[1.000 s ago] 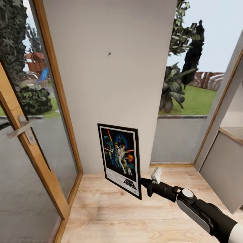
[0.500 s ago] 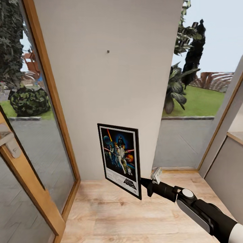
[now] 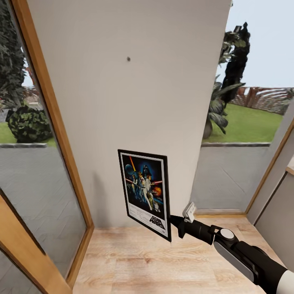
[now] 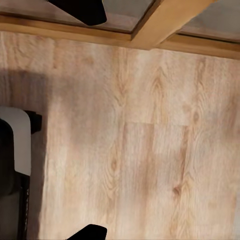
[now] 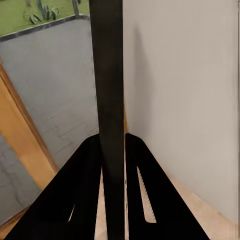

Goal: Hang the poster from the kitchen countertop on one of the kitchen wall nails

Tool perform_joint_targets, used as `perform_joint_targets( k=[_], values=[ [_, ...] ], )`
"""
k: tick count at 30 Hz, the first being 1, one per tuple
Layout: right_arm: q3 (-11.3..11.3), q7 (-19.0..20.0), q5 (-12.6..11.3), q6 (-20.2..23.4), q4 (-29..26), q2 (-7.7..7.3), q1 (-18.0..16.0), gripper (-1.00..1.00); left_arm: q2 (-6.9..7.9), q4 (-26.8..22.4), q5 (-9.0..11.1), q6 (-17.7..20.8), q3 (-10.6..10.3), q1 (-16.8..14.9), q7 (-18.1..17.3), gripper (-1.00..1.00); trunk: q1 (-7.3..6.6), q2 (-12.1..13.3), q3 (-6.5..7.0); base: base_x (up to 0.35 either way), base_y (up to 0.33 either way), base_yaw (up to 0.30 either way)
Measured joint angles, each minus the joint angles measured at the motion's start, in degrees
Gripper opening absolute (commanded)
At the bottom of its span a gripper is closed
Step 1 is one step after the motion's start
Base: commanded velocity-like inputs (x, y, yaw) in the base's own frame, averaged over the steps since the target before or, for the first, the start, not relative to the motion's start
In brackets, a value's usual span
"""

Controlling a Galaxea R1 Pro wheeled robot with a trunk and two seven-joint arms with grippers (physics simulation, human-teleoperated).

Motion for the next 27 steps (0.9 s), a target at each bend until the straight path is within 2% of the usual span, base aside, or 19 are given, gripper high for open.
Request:
perform_joint_targets(
  k=[7, 8, 9, 11, 12, 14, 16, 17, 18, 20, 21, 23, 25, 27],
  values=[
    [0.0, 0.0, -0.1, 0.0, -0.3, 0.0, 0.0, -1.0, -0.05, 0.0, 0.1, 0.0, 0.0, 0.0, 0.0, 1.0, 0.03, 0.0, 0.0, 0.167, 0.0, 0.0],
    [0.0, 0.2, -0.2, 0.4, -4.3, 0.01, 0.0, -1.0, -0.1, 6.6, 0.1, -3.9, -0.6, 0.0, -0.2, 1.0, 0.04, 0.0, 0.0, 0.005, 0.0, 0.0],
    [-0.1, 0.3, -0.2, 1.0, -5.8, 0.0, 0.0, -1.0, -0.1, 8.9, 0.1, -6.1, -0.6, 0.0, -0.2, 1.0, 0.03, 0.0, 0.0, 0.003, 0.0, 0.0],
    [-1.5, 0.3, 0.0, 5.6, -10.7, 0.05, -0.1, -1.0, -0.1, 10.7, 0.2, -8.6, -0.4, 0.0, -0.2, 1.0, 0.03, 0.0, 0.01, 0.002, 0.0, 0.0],
    [-4.4, 0.3, -0.5, 10.1, -14.1, 0.12, -0.1, -1.0, -0.1, 11.4, 0.2, -9.5, -0.2, 0.0, -0.2, 1.0, 0.03, 0.0, 0.02, 0.001, 0.0, 0.0],
    [-6.9, 0.6, -0.8, 14.2, -17.0, 0.29, -0.2, -1.0, -0.1, 11.8, 0.2, -10.1, -0.1, 0.0, -0.2, 1.0, 0.03, 0.0, 0.01, 0.0, 0.0, 0.0],
    [-9.8, 3.1, -1.6, 20.9, -20.4, 0.99, -0.7, -1.0, -0.09, 12.3, 0.3, -10.7, 0.0, 0.0, -0.2, 1.0, 0.03, 0.0, 0.01, 0.0, 0.0, 0.0],
    [-10.3, 4.1, -1.6, 22.2, -21.0, 1.12, -0.9, -1.0, -0.09, 12.3, 0.3, -10.8, 0.0, 0.0, -0.2, 1.0, 0.03, 0.0, 0.01, 0.0, 0.0, 0.0],
    [-12.0, 6.3, -1.9, 24.4, -21.7, 1.36, -2.0, -1.0, -0.09, 12.4, 0.3, -10.9, 0.1, 0.0, -0.2, 1.0, 0.04, 0.0, 0.01, 0.0, 0.0, 0.0],
    [-14.1, 8.1, -1.9, 26.5, -22.1, 1.56, -3.2, -1.0, -0.09, 12.5, 0.3, -11.0, 0.1, 0.0, -0.2, 1.0, 0.04, 0.0, 0.01, 0.0, 0.0, 0.0],
    [-16.0, 9.4, -2.0, 29.1, -22.5, 2.02, -4.4, -1.0, -0.09, 12.5, 0.3, -11.1, 0.1, 0.0, -0.2, 1.0, 0.04, 0.0, 0.01, 0.0, 0.0, 0.0],
    [-17.8, 10.9, -2.2, 33.1, -22.8, 3.1, -7.0, -1.0, -0.09, 12.6, 0.3, -11.1, 0.1, 0.0, -0.2, 1.0, 0.04, 0.0, 0.02, 0.0, 0.0, 0.0],
    [-18.5, 11.5, -2.1, 35.6, -22.9, 3.77, -9.1, -1.0, -0.09, 12.6, 0.3, -11.2, 0.2, 0.0, -0.2, 1.0, 0.04, 0.0, 0.01, 0.0, 0.0, 0.0],
    [-19.2, 12.1, -2.4, 39.9, -23.0, 4.85, -13.3, -1.0, -0.09, 12.6, 0.3, -11.2, 0.2, 0.0, -0.2, 1.0, 0.04, 0.0, 0.02, 0.0, 0.0, 0.0]
  ],
)
